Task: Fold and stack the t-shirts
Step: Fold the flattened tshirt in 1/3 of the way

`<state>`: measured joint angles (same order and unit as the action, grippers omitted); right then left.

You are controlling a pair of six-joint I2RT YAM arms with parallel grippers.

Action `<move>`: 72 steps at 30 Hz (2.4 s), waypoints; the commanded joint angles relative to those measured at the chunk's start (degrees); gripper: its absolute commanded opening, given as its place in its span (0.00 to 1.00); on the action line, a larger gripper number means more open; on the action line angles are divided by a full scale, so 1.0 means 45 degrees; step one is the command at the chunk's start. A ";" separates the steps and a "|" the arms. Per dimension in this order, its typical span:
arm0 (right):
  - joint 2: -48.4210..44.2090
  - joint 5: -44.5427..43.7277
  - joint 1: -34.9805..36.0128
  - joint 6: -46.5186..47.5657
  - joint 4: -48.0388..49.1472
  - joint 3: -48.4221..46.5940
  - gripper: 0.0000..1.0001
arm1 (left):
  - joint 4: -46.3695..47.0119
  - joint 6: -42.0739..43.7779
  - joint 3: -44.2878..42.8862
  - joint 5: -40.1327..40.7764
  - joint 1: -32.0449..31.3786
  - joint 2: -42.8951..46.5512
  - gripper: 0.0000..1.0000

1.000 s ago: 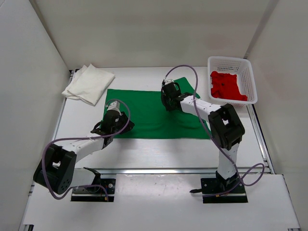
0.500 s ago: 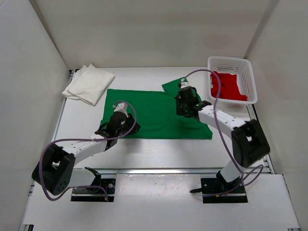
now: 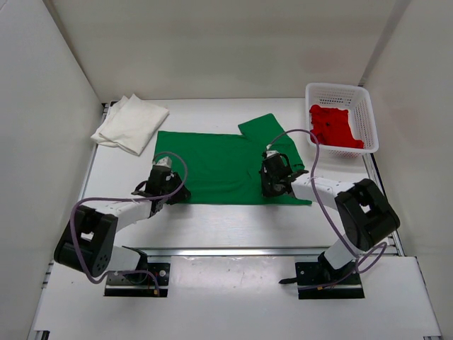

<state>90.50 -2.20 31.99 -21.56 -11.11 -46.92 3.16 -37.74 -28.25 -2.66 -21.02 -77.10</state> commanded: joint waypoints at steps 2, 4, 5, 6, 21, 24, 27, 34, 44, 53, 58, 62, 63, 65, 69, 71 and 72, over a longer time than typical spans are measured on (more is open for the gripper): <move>-0.0344 -0.0468 0.0294 -0.0345 -0.0010 0.1243 0.00 | -0.0682 0.0065 0.1139 -0.0778 0.0277 0.0180 0.40; -0.0597 -0.0392 0.0372 -0.0598 -0.0341 0.1965 0.00 | -0.1480 0.0066 0.1569 -0.0195 -0.0075 0.0977 0.40; -0.0889 -0.0236 0.0391 -0.0657 -0.0381 0.2104 0.00 | -0.1599 0.0085 0.1919 -0.0152 -0.0231 0.1194 0.38; -0.1317 -0.0119 0.0527 -0.0812 -0.0324 0.2589 0.00 | -0.1832 -0.0012 0.2251 -0.0152 -0.0426 0.1679 0.39; -0.3412 0.0407 0.1369 -0.0580 0.0007 0.0504 0.41 | -0.2442 0.0087 -0.3013 0.0086 0.1698 0.1122 0.34; -0.3081 0.0897 0.1777 -0.0522 0.0379 0.0640 0.32 | -0.2148 0.0414 -0.5081 0.0569 0.2697 -0.0968 0.35; -0.2884 0.0898 0.2538 -0.0638 0.0907 0.1341 0.30 | -0.3257 0.1097 -0.7696 0.1525 0.3205 -0.3350 0.34; -0.3118 0.1659 0.2404 -0.0267 0.1767 0.2065 0.30 | -0.5407 0.2545 -1.2797 0.2290 0.4026 -0.7844 0.34; -0.3334 0.2557 0.1661 -0.0345 0.2585 0.2594 0.32 | -0.5956 0.2839 -1.3644 0.2349 0.4631 -0.9155 0.37; -0.2748 0.2872 0.1993 -0.0052 0.2509 0.2358 0.28 | -0.6481 0.2917 -1.4735 0.2192 0.4651 -1.0227 0.45; -0.2942 0.2949 0.1838 -0.0033 0.2471 0.2378 0.28 | -0.6659 0.2995 -1.5207 0.2367 0.4514 -1.0601 0.42; -0.2963 0.2891 0.1798 -0.0072 0.2509 0.2339 0.28 | -0.6581 0.2995 -1.5168 0.2271 0.4611 -1.0814 0.42; -0.2982 0.2929 0.1856 -0.0091 0.2509 0.2359 0.28 | -0.6658 0.2976 -1.5168 0.2386 0.4515 -1.0796 0.41; -0.2982 0.2910 0.1837 -0.0072 0.2509 0.2262 0.28 | -0.6735 0.2956 -1.5264 0.2251 0.4514 -1.0893 0.41; -0.3041 0.2832 0.1760 -0.0130 0.2489 0.2126 0.28 | -0.6640 0.2976 -1.5343 0.2367 0.4416 -1.0894 0.39; -0.3138 0.2851 0.1759 -0.0150 0.2470 0.1931 0.28 | -0.6582 0.2976 -1.5323 0.2329 0.4378 -1.0875 0.37; -0.3157 0.2832 0.1739 -0.0092 0.2509 0.1717 0.28 | -0.6523 0.2918 -1.5324 0.2328 0.4416 -1.0836 0.38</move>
<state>78.02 10.61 40.32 -22.48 -2.17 -35.64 -26.65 -24.71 -95.26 7.53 -0.73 -126.34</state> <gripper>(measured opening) 0.280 0.380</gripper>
